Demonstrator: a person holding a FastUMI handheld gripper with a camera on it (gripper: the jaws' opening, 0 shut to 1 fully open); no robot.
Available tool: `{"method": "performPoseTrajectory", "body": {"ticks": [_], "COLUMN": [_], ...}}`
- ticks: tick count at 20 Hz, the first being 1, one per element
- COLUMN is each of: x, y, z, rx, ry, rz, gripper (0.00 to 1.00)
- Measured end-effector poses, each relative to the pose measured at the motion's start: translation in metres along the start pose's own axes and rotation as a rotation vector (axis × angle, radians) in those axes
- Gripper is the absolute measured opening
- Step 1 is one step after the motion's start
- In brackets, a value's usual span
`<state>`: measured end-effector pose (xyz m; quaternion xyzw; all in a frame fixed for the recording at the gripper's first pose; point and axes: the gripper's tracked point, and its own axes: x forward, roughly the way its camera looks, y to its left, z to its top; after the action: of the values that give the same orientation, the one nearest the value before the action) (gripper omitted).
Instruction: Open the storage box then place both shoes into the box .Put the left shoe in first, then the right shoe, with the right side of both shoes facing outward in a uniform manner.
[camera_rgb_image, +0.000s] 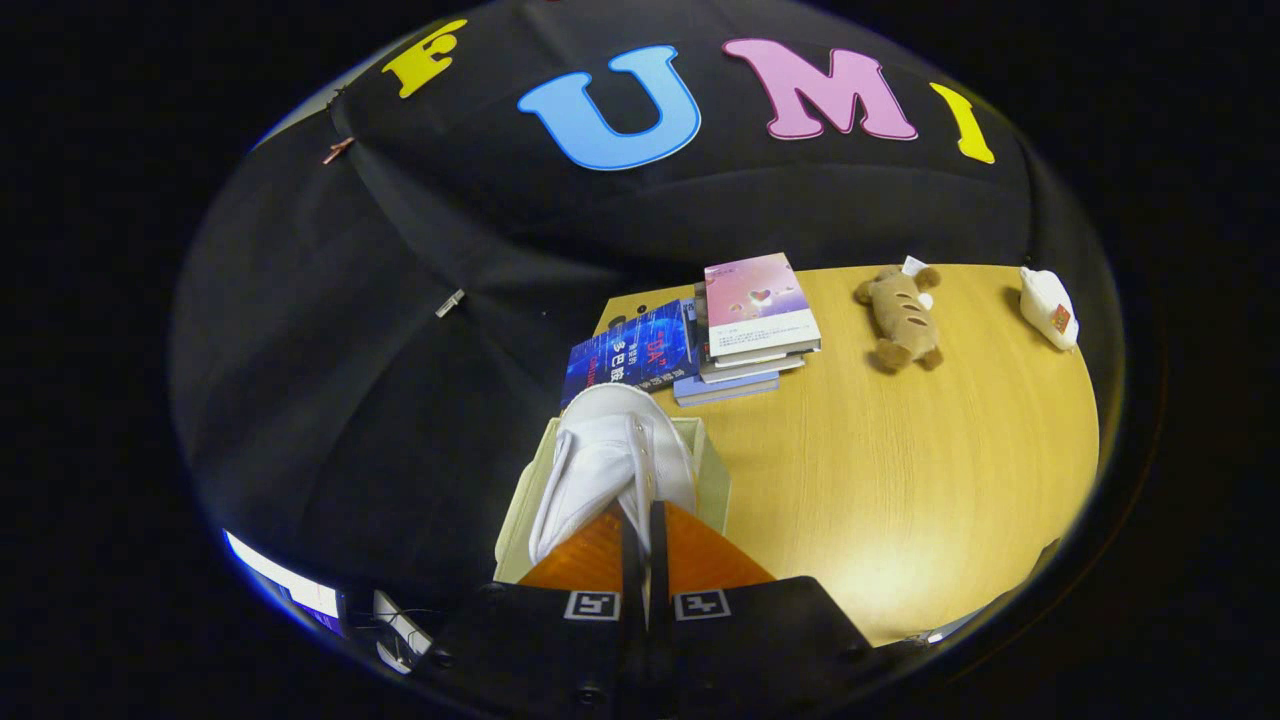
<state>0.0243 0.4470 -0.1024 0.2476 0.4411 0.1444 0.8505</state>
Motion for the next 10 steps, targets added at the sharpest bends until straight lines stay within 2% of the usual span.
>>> {"method": "performPoseTrajectory", "body": {"ticks": [6, 10], "x": [0.054, 0.068], "y": [0.023, 0.024], "z": [-0.027, -0.048], "rx": [0.008, 0.006], "ry": [0.085, 0.125], "rz": [-0.115, -0.181], "gripper": [0.05, 0.05]}}
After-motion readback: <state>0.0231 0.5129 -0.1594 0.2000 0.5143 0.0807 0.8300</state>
